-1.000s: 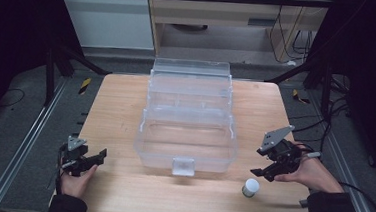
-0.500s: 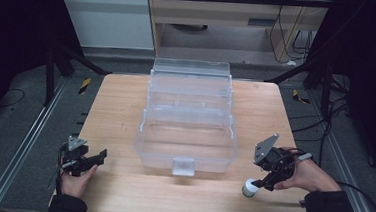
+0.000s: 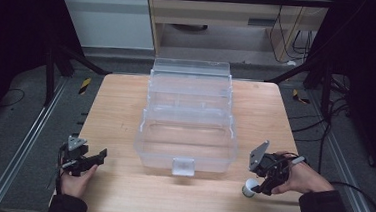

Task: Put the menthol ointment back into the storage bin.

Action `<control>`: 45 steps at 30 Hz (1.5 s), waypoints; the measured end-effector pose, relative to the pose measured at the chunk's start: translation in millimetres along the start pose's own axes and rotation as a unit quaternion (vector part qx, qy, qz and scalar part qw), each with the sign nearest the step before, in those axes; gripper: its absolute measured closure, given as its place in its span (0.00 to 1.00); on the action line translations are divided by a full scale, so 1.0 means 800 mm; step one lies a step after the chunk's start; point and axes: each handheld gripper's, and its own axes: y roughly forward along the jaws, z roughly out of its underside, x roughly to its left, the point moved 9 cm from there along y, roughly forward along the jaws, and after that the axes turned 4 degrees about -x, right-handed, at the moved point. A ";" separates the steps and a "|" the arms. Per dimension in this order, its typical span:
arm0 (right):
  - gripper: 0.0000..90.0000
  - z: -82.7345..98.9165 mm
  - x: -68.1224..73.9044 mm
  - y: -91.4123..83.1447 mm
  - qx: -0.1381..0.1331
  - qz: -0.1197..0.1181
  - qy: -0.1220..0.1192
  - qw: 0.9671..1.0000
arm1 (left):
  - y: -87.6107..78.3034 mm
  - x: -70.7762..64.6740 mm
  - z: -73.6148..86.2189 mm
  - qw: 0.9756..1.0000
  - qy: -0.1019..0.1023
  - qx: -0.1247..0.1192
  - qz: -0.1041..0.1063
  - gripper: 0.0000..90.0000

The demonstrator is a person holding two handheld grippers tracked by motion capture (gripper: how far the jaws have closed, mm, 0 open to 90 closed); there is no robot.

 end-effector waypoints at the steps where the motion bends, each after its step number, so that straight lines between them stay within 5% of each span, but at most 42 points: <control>1: 0.44 0.000 0.000 0.000 0.000 0.000 0.000 1.000 | 0.000 0.000 0.000 1.000 0.000 0.000 0.000 0.29; 23: 0.51 0.007 0.004 0.039 0.046 -0.008 -0.022 0.999 | 0.001 -0.001 0.001 1.000 0.008 0.002 -0.002 0.29; 38: 0.56 0.006 0.004 0.040 0.063 -0.018 -0.012 0.998 | 0.001 0.000 0.001 1.000 0.009 0.003 -0.002 0.29; 45: 0.56 0.001 0.001 0.024 0.053 -0.010 0.003 0.999 | 0.002 0.000 0.001 1.000 0.010 0.005 -0.002 0.29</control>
